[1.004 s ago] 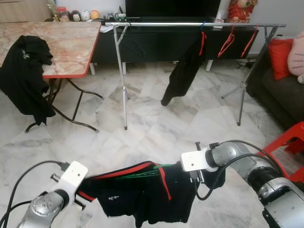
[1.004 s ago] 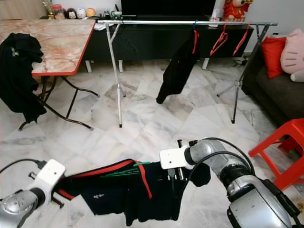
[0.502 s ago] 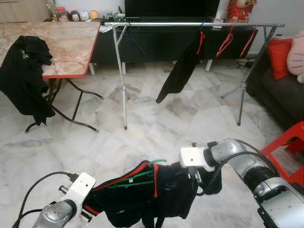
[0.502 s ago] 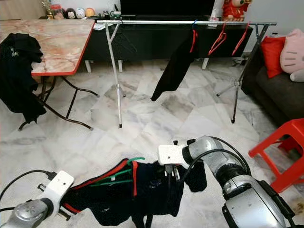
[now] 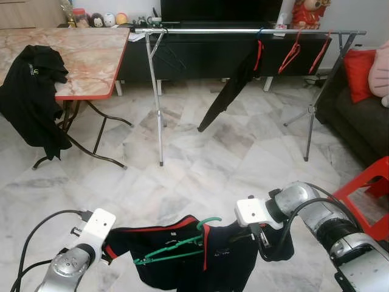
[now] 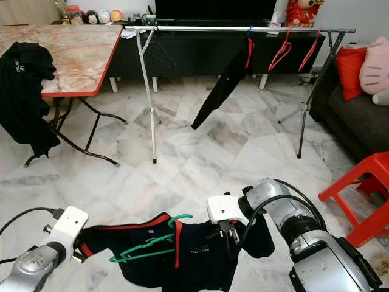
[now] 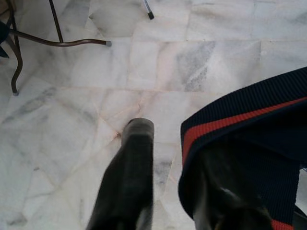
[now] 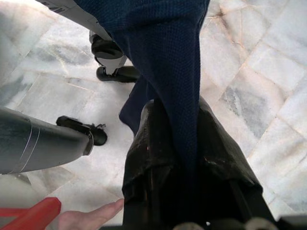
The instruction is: Hang hanger
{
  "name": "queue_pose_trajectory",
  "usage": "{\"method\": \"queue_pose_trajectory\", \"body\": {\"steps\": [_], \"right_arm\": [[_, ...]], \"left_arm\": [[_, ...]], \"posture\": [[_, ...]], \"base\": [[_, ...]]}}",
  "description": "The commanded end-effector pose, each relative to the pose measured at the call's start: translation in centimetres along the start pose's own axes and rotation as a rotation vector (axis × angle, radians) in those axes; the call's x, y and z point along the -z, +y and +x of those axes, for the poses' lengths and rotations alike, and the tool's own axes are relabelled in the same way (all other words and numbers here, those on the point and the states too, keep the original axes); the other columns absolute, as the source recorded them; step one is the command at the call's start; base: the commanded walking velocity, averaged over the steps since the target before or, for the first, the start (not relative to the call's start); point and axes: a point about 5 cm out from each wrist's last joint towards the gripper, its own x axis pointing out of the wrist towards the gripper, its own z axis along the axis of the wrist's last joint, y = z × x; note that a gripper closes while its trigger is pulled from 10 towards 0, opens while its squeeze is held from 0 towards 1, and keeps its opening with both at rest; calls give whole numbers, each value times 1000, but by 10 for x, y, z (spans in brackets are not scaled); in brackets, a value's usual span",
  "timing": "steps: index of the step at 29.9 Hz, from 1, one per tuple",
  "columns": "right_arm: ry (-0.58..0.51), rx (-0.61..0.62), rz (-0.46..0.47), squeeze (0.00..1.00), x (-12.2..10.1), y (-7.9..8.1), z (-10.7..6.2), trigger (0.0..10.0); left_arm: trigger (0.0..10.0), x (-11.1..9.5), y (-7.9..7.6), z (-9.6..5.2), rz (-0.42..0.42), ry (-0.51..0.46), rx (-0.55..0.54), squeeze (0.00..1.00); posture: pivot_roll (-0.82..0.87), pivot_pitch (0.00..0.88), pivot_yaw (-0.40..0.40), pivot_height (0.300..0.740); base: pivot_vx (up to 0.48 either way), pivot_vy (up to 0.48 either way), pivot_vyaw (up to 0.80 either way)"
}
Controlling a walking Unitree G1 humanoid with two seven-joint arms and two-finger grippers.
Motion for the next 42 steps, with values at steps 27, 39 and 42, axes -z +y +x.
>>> {"method": "queue_pose_trajectory", "body": {"steps": [27,39,42], "right_arm": [[-12,-122,-25,0,-3,8,0,0],[-19,-138,-16,0,-3,11,3,0],[-19,-138,-16,0,-3,11,3,0]], "left_arm": [[10000,0,-14,-22,-51,-96,341,1000],[10000,-8,13,-50,-111,-182,365,0],[10000,-9,13,-51,-112,-183,372,0]], "posture": [[6,0,-45,740],[9,0,-48,740],[9,0,-48,740]], "base": [[0,0,0],[0,0,0],[0,0,0]]}}
